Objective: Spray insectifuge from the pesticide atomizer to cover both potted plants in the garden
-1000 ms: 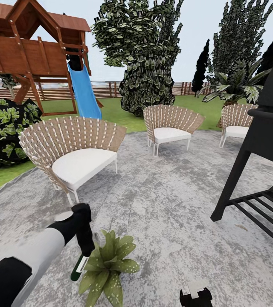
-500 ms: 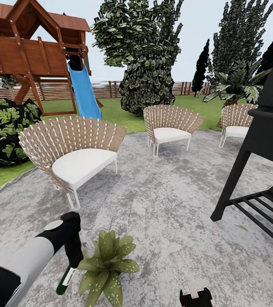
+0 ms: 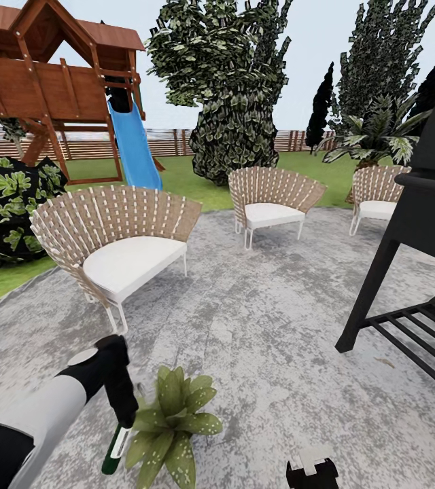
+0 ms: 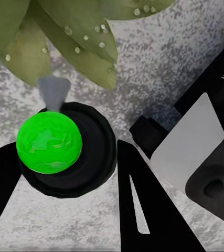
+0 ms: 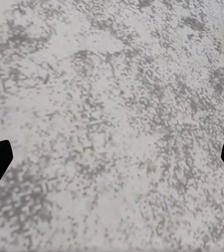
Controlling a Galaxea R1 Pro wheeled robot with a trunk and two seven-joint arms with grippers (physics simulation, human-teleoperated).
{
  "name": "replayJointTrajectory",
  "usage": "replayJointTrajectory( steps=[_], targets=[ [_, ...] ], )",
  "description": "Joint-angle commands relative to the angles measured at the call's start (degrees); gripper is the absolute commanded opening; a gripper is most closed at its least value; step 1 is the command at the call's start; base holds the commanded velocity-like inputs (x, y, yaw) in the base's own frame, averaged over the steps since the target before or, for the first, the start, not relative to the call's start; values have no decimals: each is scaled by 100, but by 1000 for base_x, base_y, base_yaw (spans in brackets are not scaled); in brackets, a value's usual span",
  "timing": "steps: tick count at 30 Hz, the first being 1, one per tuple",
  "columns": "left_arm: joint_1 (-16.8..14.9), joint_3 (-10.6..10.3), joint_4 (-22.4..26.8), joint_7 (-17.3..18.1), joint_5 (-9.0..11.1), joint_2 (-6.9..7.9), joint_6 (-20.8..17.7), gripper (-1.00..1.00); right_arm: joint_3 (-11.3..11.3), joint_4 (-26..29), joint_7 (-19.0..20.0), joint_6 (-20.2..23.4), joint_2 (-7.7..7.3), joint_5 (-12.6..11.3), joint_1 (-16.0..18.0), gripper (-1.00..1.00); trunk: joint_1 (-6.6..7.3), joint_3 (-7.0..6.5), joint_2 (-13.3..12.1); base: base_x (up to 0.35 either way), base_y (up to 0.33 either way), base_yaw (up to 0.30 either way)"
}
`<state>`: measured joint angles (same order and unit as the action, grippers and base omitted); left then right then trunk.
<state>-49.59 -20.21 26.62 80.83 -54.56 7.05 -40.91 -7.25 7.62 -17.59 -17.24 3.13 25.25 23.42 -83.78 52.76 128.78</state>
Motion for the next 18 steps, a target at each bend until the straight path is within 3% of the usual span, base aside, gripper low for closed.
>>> replayJointTrajectory(
  steps=[1, 6, 13, 18],
  targets=[
    [8, -18, 8, 44, -26, 25, -60, -100, -48, -7, -17, -19, 3, 59, 4, 100, 1, 5, 2, 0, 0, 0],
    [27, -24, 1, 37, -41, 126, -71, -100, -48, -7, -17, -23, 3, 59, 4, 100, 1, 5, 2, -37, 38, 0],
    [53, -53, 1, -37, -59, 47, -105, -100, -48, -7, -16, -21, 3, 59, 4, 100, 1, 5, 2, -237, 197, 0],
    [126, -53, 0, -90, -61, 46, -119, -100, -48, -7, -16, -20, 3, 59, 4, 100, 1, 5, 2, -111, 40, 0]
  ],
)
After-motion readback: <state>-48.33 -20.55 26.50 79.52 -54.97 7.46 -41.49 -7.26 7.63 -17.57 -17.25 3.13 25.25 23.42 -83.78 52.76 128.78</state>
